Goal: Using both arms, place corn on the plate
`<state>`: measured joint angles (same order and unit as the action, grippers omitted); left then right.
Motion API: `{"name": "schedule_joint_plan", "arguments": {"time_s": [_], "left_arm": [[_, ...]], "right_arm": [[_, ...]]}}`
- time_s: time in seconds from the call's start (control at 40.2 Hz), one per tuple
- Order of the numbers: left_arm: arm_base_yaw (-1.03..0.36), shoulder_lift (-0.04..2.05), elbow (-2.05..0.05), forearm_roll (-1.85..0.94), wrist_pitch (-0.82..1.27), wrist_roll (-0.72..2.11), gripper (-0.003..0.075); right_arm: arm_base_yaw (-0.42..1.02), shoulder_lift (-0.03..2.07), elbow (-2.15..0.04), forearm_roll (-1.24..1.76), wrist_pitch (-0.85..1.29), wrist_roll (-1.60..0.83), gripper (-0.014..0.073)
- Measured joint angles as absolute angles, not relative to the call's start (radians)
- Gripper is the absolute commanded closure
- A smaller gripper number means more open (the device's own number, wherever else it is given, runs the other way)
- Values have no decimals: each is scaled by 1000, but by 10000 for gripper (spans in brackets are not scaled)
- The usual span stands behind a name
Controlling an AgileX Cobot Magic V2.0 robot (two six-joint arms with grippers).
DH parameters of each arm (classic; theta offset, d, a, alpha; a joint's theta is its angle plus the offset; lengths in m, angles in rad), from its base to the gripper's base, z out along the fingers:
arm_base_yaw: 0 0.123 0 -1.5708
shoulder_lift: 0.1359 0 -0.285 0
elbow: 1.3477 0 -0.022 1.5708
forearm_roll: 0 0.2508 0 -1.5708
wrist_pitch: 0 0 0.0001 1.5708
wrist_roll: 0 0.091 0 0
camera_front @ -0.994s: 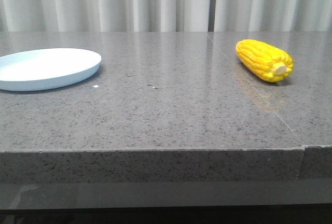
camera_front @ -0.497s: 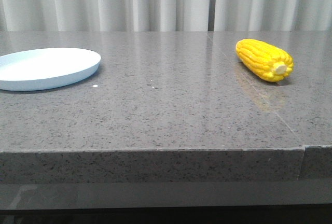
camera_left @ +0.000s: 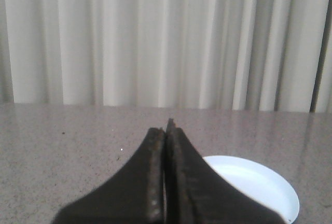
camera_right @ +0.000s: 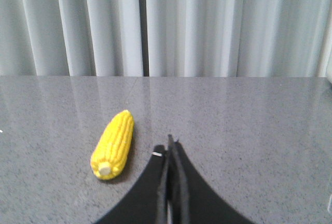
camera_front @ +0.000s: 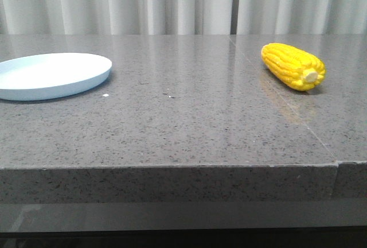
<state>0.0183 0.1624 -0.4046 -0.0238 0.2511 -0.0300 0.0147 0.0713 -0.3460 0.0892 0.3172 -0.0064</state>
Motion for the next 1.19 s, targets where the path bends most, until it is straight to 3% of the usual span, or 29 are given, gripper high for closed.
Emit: {"name": "schedule_joint_plan", "arguments": {"time_s": [0.249, 0.348, 0.447, 0.497, 0.572, 0.646, 1.019, 1.193], "left_arm": [[18, 357, -509, -24, 288, -30, 738], [18, 364, -510, -22, 308, -30, 682], [18, 364, -510, -22, 312, -30, 454], [18, 364, -510, -22, 312, -30, 288], [18, 364, -510, -22, 313, -30, 101], [18, 364, -510, -22, 315, -30, 15], [18, 378, -512, -22, 314, -30, 108], [18, 538, -593, -22, 316, -30, 122]], "right_arm": [[15, 290, -504, 103, 357, 0, 648], [15, 315, -508, 103, 361, 0, 574], [15, 317, -509, 105, 366, 0, 357], [15, 317, -511, 105, 366, 0, 230], [15, 317, -511, 105, 366, 0, 65], [15, 317, -511, 105, 366, 0, -28], [15, 317, -511, 105, 370, 5, -41], [15, 317, -511, 105, 371, 5, -41]]}}
